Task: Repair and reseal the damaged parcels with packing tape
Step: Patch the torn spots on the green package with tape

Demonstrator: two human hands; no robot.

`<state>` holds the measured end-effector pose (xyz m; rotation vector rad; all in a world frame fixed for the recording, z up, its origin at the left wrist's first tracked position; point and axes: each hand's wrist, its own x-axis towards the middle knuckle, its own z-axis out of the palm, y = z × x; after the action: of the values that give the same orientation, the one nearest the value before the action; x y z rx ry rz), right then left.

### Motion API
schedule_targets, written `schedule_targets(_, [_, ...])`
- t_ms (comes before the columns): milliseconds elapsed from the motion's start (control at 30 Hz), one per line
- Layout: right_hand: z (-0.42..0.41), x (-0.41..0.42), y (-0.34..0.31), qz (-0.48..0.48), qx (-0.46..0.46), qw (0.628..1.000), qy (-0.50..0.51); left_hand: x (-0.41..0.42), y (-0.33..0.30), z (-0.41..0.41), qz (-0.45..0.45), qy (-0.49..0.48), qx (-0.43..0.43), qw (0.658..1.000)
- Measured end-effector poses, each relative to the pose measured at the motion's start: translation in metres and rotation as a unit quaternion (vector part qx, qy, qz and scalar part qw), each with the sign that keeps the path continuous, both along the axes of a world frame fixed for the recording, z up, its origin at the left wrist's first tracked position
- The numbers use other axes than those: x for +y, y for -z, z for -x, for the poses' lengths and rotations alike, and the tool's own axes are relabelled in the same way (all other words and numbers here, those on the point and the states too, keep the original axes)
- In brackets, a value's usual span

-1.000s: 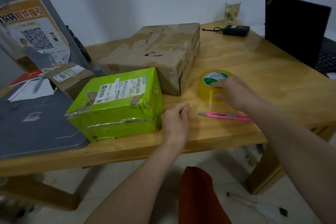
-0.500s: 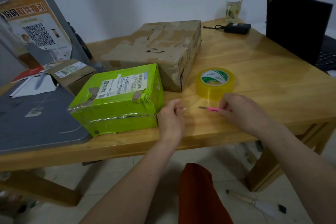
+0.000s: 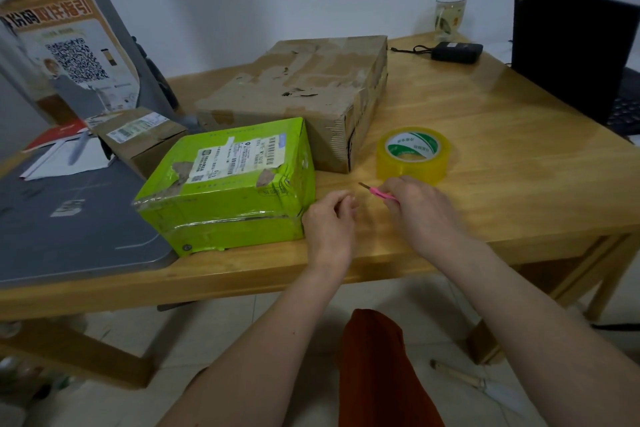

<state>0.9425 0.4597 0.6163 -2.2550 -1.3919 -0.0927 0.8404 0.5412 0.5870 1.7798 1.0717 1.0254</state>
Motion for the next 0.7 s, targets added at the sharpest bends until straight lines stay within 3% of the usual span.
schedule_targets(200, [0.001, -0.012, 0.001, 0.001, -0.038, 0.999, 0.001, 0.001, 0.001, -0.002, 0.006, -0.009, -0.011, 1.0])
schedule_targets(367, [0.005, -0.013, 0.0, -0.195, -0.054, 0.978, -0.055, 0.003, 0.004, 0.0, 0.005, -0.004, -0.014, 1.0])
schedule_targets(467, [0.005, -0.012, -0.002, -0.239, -0.07, 0.968, -0.044, 0.002, 0.003, 0.001, 0.001, -0.003, -0.007, 1.0])
schedule_targets(600, [-0.007, -0.029, -0.002, -0.201, -0.06, 0.978, -0.002, 0.001, 0.003, 0.002, 0.007, 0.003, -0.021, 1.0])
schedule_targets(700, [-0.02, -0.041, 0.003, -0.062, -0.047, 0.997, 0.01, 0.002, 0.004, 0.002, 0.012, 0.001, -0.022, 1.0])
